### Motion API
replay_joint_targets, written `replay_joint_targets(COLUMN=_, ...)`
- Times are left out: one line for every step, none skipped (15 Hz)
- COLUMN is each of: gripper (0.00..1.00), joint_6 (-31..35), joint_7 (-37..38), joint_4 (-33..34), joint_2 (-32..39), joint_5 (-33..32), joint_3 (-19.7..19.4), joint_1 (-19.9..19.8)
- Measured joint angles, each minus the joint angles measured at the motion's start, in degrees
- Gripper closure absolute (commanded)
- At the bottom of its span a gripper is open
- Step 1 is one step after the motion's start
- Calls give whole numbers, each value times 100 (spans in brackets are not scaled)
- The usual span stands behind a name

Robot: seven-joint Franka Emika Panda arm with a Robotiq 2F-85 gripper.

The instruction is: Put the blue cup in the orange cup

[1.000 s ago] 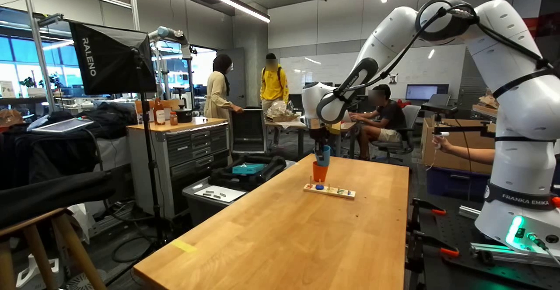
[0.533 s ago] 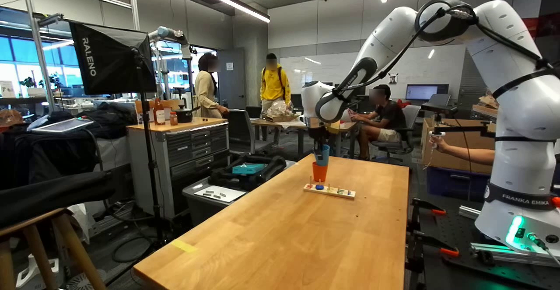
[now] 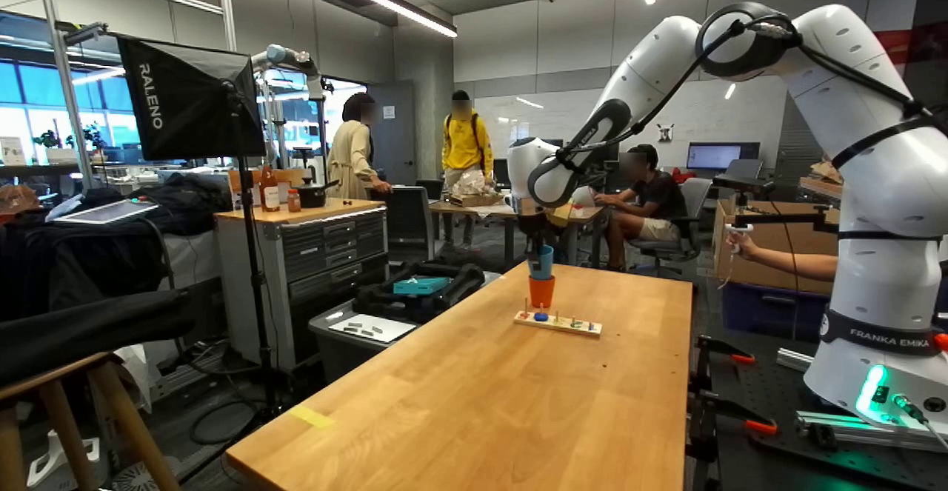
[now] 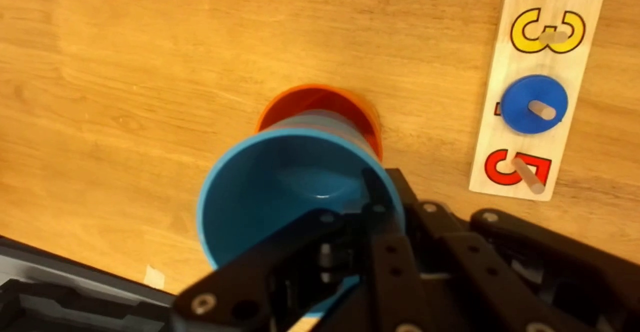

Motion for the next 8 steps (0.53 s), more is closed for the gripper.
replay_joint_targets(gripper=63, joint_6=-14, joint_7=0, joint_4=40, joint_2=25, joint_5=32, joint_3=0, joint_1=-14)
replay_joint_targets(gripper=56, joint_6=-25, joint_7=0, joint_4=71, joint_2=47, joint_5=59, joint_3=0, joint_1=-28)
replay_joint_targets(gripper=49, joint_6=-45, joint_7=-2, joint_4=84, joint_2=58, joint_5=74, joint_3=0, joint_1=-41)
replay_joint_targets(gripper=40, joint_6=-72, joint_7=-5, joint_4=86, joint_2=58, joint_5=82, joint_3=1, joint_1=-53)
replay_joint_targets(gripper=33, joint_6=-120, joint_7=-23, joint_4=87, joint_2=54, joint_5=102, joint_3=9, joint_1=-66)
replay_joint_targets(gripper=24, joint_6=-183, joint_7=-69, joint_4=89, joint_2=44, joint_5=143, joint_3=33, joint_1=-84)
replay_joint_targets(gripper=18, joint_6=-270, joint_7=-153, joint_4=96, joint_2=28, joint_5=221, joint_3=72, joint_1=-110)
replay_joint_targets(gripper=9, joint_6=-399, joint_7=-284, joint_4=127, joint_2=4, joint_5=326, joint_3=126, joint_1=-142)
